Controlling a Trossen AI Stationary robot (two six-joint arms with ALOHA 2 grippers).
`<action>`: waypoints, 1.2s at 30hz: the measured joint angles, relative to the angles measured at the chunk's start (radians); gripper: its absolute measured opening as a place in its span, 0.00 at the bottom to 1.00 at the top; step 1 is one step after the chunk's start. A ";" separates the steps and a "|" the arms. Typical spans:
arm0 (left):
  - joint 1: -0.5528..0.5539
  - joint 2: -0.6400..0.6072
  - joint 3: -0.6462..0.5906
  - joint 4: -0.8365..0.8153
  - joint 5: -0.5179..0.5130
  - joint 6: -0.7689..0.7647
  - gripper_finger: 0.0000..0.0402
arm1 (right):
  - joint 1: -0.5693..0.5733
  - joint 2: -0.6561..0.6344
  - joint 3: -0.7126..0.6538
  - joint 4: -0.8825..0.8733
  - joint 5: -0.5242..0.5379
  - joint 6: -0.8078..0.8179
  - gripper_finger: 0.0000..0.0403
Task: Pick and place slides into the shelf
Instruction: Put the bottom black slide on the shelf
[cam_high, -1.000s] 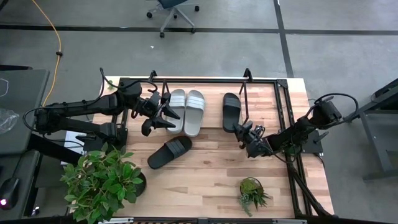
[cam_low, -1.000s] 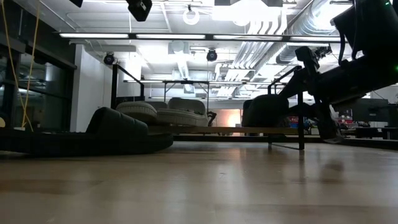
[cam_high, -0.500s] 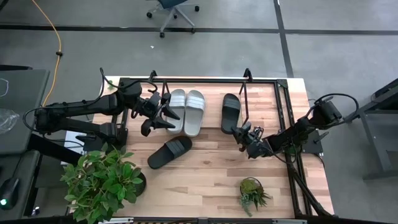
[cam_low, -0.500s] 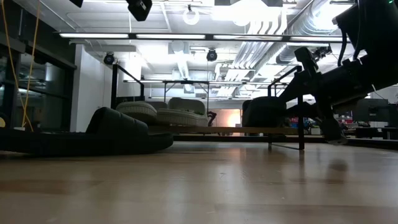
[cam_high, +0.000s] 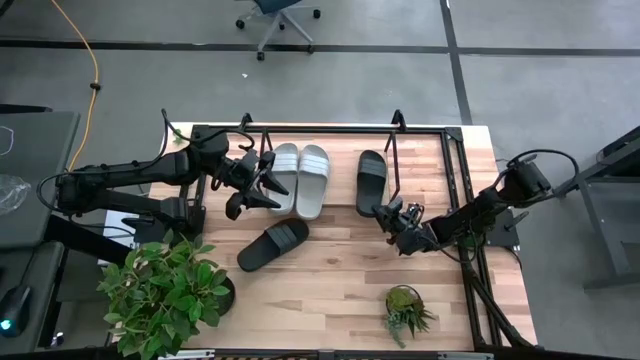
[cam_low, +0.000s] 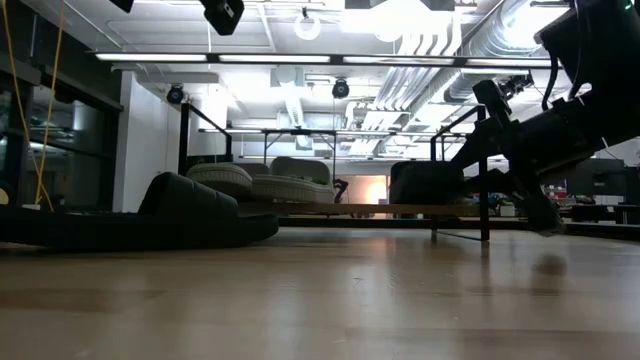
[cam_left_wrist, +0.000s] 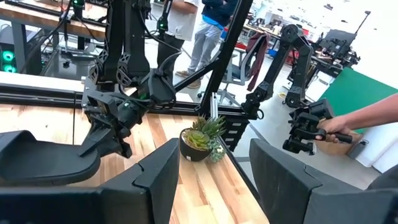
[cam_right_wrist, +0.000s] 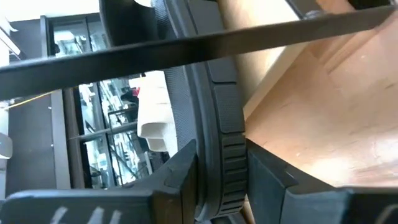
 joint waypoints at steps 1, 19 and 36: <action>0.000 0.000 0.000 0.000 0.000 0.000 0.46 | 0.000 -0.013 0.000 -0.018 0.000 0.000 0.25; 0.000 0.000 0.000 0.001 0.000 0.027 0.46 | -0.007 -0.330 0.000 -0.450 -0.089 0.000 0.29; 0.000 0.000 0.000 0.001 -0.004 0.027 0.46 | -0.014 -0.330 0.000 -0.456 -0.174 -0.019 0.41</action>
